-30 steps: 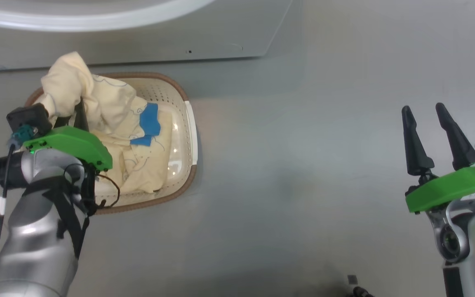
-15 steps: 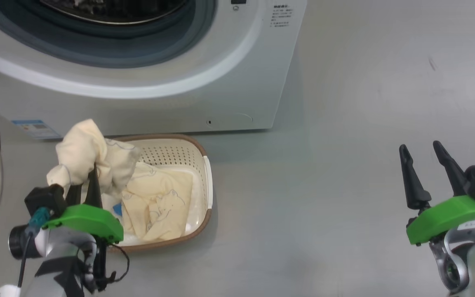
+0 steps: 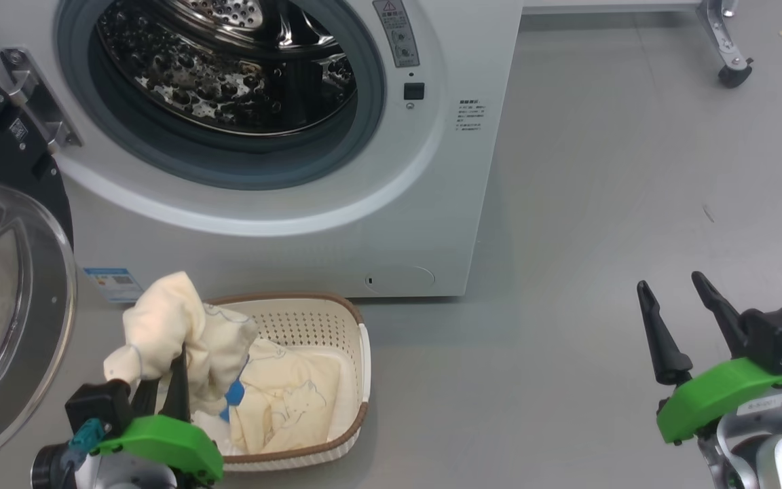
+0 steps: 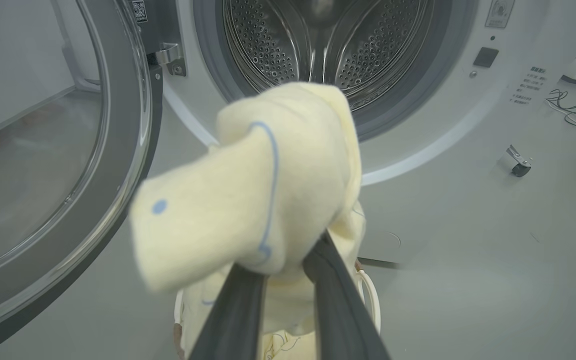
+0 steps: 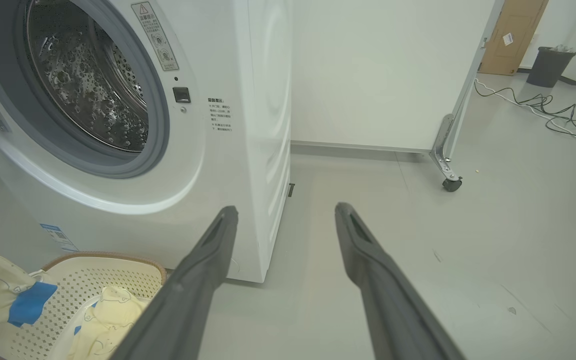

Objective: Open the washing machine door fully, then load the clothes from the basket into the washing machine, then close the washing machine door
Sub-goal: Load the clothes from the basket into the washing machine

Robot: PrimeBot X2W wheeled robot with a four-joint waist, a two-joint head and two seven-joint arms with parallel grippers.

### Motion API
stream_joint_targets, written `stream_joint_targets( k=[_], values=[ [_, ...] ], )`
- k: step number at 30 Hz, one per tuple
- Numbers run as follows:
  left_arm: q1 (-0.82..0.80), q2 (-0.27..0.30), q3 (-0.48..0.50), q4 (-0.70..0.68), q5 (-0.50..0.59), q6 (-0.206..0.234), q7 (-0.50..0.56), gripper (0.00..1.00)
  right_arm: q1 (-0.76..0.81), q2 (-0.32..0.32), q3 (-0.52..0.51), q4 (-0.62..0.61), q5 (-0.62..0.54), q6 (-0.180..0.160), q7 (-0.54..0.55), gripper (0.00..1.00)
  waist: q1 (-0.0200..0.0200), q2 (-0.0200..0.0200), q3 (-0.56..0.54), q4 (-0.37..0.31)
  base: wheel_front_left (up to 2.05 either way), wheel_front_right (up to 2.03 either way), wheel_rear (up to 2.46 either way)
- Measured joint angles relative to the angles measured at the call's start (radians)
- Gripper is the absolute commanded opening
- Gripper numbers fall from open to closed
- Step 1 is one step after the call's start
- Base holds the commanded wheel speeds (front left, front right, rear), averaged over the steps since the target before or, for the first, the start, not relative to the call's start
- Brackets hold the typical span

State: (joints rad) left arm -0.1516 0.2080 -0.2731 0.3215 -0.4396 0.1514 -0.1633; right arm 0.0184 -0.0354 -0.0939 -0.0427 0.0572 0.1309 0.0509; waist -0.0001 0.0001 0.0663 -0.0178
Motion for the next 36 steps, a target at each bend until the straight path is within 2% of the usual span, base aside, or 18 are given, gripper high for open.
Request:
stream_joint_targets(
  k=[11,29,36],
  values=[
    [0.045,0.02,-0.016,-0.095,0.0,0.027,0.04,0.0,0.022,0.0,0.028,-0.035,0.003,0.0,0.011,1.0,0.0,0.0,-0.014,0.001,0.0,0.0,0.0],
    [0.059,0.026,-0.019,-0.108,0.0,0.044,0.042,0.0,0.022,0.0,0.024,-0.034,0.005,0.0,0.011,1.0,0.0,0.0,-0.003,-0.004,0.0,0.0,0.0],
    [0.033,0.027,-0.019,-0.108,-0.001,0.052,0.05,0.0,0.021,0.0,0.029,-0.032,0.014,0.0,0.011,1.0,0.0001,-0.0001,0.024,-0.026,0.0,0.0,0.0]
  ],
)
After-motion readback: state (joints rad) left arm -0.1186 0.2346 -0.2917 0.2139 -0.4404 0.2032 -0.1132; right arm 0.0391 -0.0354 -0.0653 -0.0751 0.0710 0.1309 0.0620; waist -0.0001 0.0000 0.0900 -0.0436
